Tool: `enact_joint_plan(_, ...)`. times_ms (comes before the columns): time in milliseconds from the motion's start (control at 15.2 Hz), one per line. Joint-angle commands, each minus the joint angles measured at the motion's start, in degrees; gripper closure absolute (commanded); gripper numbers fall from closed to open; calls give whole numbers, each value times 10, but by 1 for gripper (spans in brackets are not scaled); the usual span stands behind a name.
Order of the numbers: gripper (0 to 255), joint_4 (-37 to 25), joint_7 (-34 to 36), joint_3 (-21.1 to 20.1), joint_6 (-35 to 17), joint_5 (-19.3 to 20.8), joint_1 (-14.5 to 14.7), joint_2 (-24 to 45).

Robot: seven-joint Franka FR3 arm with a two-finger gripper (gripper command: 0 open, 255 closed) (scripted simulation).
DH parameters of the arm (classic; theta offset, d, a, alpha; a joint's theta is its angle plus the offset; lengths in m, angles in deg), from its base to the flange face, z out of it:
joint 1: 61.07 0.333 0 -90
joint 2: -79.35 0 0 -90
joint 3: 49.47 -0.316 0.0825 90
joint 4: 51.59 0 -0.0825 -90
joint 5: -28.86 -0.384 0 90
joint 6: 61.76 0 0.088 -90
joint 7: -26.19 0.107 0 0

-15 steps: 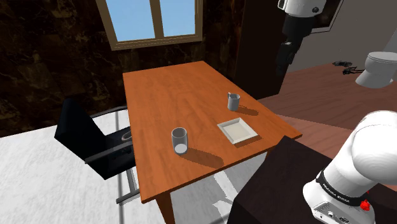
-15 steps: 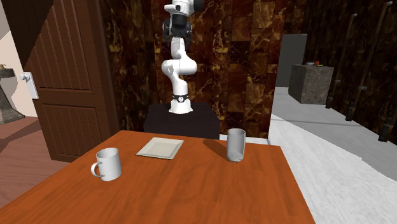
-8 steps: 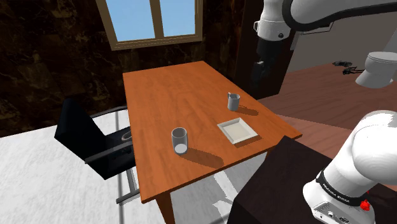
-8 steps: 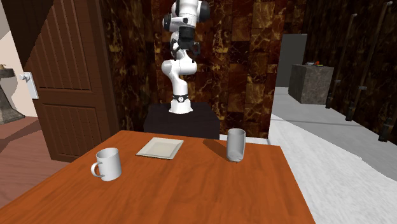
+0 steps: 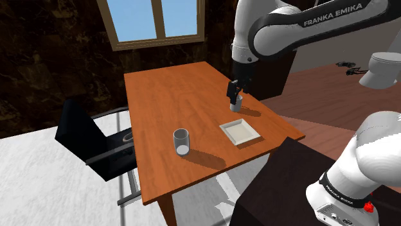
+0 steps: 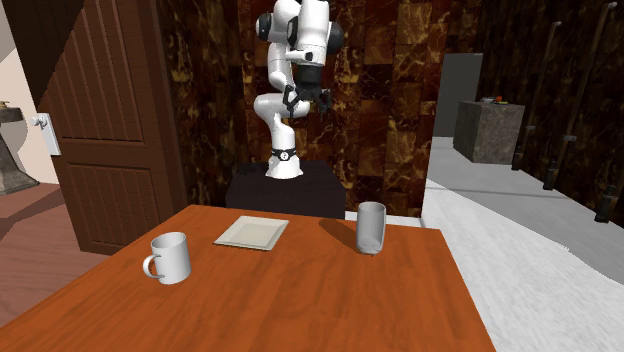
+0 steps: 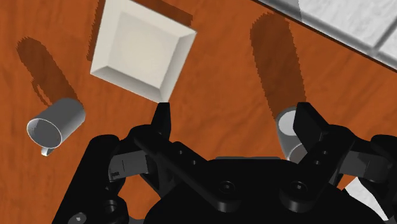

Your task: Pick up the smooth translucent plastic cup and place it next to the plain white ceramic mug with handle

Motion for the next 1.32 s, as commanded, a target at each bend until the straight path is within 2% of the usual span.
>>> enact_joint_plan(0, 0, -8, 16, -9, -32, 0, 1, 40)
enact_joint_plan(660, 0, -100, 100, -41, -149, 32, 10, 253)
enact_joint_plan(1254, 0, -247, 168, -40, -196, 77, 39, 453)
